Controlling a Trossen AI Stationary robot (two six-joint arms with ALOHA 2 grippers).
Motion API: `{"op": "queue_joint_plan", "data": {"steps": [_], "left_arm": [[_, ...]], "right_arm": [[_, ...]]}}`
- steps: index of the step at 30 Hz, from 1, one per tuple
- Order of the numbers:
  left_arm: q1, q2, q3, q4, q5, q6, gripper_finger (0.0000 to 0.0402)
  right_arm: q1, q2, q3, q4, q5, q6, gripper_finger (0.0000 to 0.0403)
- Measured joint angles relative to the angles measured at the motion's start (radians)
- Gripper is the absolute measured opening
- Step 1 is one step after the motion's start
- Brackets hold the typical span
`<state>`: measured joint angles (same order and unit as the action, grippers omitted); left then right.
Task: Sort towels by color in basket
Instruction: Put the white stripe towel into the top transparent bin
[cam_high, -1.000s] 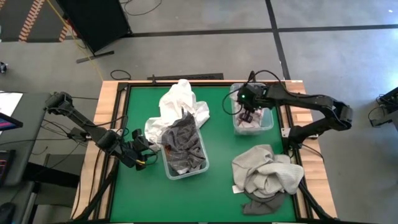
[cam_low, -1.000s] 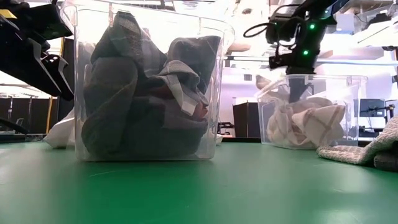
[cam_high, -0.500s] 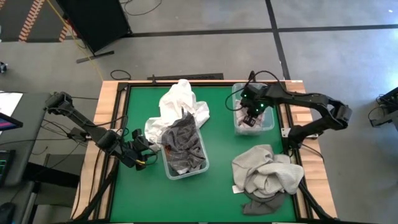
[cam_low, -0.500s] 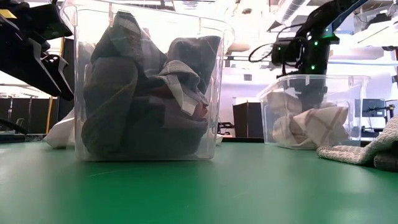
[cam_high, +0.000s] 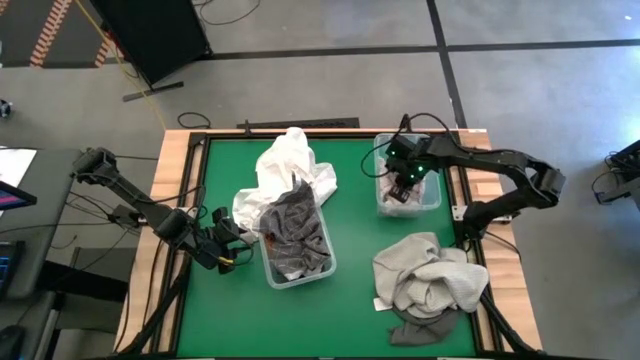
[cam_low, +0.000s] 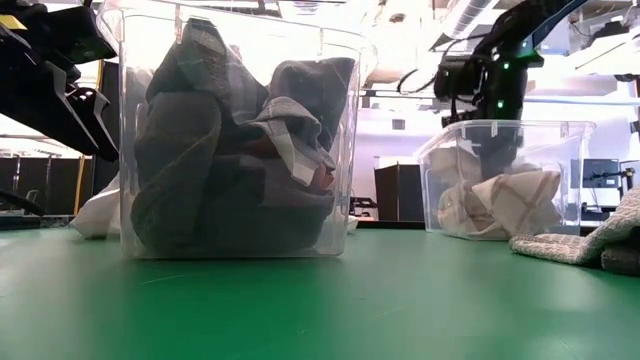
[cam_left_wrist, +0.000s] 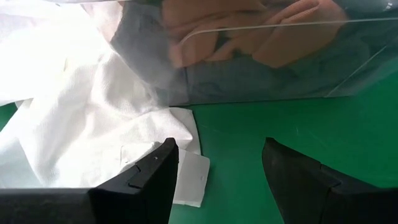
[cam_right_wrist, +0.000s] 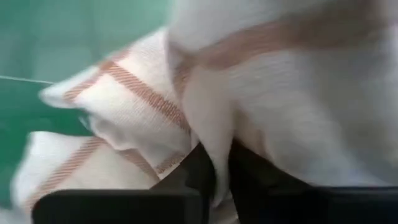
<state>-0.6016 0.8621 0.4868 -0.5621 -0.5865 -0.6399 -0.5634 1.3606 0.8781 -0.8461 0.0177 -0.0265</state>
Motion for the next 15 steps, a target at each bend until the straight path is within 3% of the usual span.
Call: {"op": "queue_joint_plan", "data": {"steps": [10, 15], "left_arm": [[0.0, 0.0, 0.0, 0.0, 0.0, 0.0, 0.0221], [0.0, 0.0, 0.0, 0.0, 0.0, 0.0, 0.0221]], "right_arm": [[0.07, -0.118, 0.059, -0.028, 0.004, 0.016, 0.0189], [0.087, -0.168, 0.092, -0.044, 0.007, 0.026, 0.0217]]}}
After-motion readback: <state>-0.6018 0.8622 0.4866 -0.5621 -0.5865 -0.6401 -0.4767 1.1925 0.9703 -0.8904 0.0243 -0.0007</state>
